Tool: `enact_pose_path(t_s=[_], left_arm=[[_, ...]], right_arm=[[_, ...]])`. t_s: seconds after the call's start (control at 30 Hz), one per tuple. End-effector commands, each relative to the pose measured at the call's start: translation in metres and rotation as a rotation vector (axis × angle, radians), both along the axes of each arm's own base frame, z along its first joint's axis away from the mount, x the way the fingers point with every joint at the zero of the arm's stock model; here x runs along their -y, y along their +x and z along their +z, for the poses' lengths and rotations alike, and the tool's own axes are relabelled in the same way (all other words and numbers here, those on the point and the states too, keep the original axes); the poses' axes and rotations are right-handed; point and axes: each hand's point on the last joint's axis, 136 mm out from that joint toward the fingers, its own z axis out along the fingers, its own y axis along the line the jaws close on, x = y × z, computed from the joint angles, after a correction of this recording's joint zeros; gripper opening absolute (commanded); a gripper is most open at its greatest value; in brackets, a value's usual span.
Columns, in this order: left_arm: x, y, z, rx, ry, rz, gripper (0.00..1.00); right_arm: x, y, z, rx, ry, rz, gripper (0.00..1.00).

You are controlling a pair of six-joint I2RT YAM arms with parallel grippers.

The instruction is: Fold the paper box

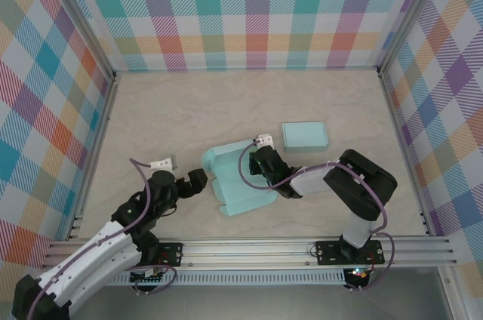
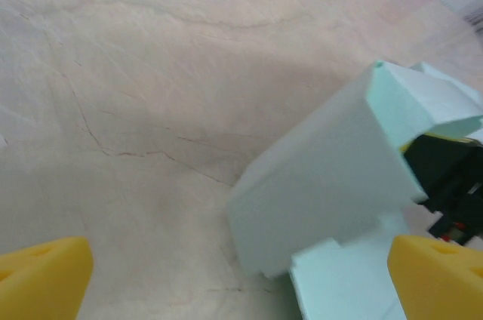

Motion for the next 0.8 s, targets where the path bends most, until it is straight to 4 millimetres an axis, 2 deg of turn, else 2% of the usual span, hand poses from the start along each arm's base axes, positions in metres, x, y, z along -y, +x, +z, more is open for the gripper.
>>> enact_pose_path(t_s=[0.0,0.13,0.3,0.53,0.77], left_arm=[[-0.01,-0.013,-0.011,-0.033,-0.034,0.073,1.0],[-0.002,-0.02,-0.02,-0.061,-0.047,0.058,1.0],[0.014,-0.026,-0.033,-0.122,0.04,0.004,1.0],[0.031,-0.024,-0.056,-0.208,0.124,-0.019,1.0],[0.021,-0.021,-0.071,-0.25,0.211,0.031,1.0]], right_arm=[[-0.004,-0.002,-0.008,-0.014,-0.028,0.016,0.0],[-0.004,-0.003,-0.008,-0.012,-0.028,0.017,0.0],[-0.005,-0.001,-0.007,-0.008,-0.03,0.017,0.0],[-0.007,-0.001,-0.006,-0.008,-0.032,0.019,0.0],[-0.007,-0.001,-0.005,-0.007,-0.036,0.022,0.0]])
